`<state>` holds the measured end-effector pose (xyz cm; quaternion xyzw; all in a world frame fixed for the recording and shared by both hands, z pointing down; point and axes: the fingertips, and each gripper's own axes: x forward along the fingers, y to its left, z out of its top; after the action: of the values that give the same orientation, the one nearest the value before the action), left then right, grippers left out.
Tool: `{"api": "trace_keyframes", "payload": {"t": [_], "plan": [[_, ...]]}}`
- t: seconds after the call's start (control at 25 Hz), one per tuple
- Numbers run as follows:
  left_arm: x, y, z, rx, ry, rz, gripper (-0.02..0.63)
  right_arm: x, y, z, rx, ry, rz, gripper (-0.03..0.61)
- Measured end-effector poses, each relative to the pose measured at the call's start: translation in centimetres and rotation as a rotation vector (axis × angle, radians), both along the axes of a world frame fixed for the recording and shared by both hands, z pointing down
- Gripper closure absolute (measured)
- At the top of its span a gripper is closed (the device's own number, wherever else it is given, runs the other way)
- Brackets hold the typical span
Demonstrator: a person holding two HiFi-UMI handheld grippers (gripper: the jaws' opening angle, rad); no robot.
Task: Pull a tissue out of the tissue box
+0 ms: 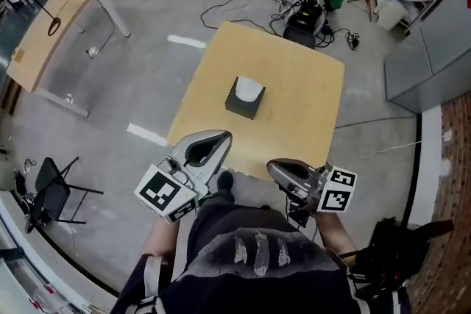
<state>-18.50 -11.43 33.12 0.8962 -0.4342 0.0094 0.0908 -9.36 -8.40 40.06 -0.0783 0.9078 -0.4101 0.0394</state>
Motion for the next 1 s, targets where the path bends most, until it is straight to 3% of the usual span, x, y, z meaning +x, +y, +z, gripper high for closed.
{"api": "trace_keyframes", "payload": {"t": [0.28,0.52,0.68,0.84,1.0], "plan": [[-6.2,-5.8,1.1,0.002,-0.034,0.082,0.612,-6.2,-4.0,0.3,0.017,0.082,0.075,0.581],[-5.1,-11.1,5.3,-0.086,-0.073,0.172,0.608,-4.8,-6.4,2.8,-0.05,0.142,0.176,0.581],[-3.7,-13.4,8.9,-0.166,-0.109,0.212,0.508,-4.1,-6.8,4.0,-0.084,0.136,0.182,0.581],[-2.7,-16.1,12.2,-0.269,-0.136,0.199,0.389,-3.2,-7.9,4.3,-0.105,0.125,0.189,0.581],[-2.0,-19.2,16.1,-0.367,-0.186,0.188,0.309,-1.7,-9.5,4.8,-0.128,0.108,0.213,0.581]]}}
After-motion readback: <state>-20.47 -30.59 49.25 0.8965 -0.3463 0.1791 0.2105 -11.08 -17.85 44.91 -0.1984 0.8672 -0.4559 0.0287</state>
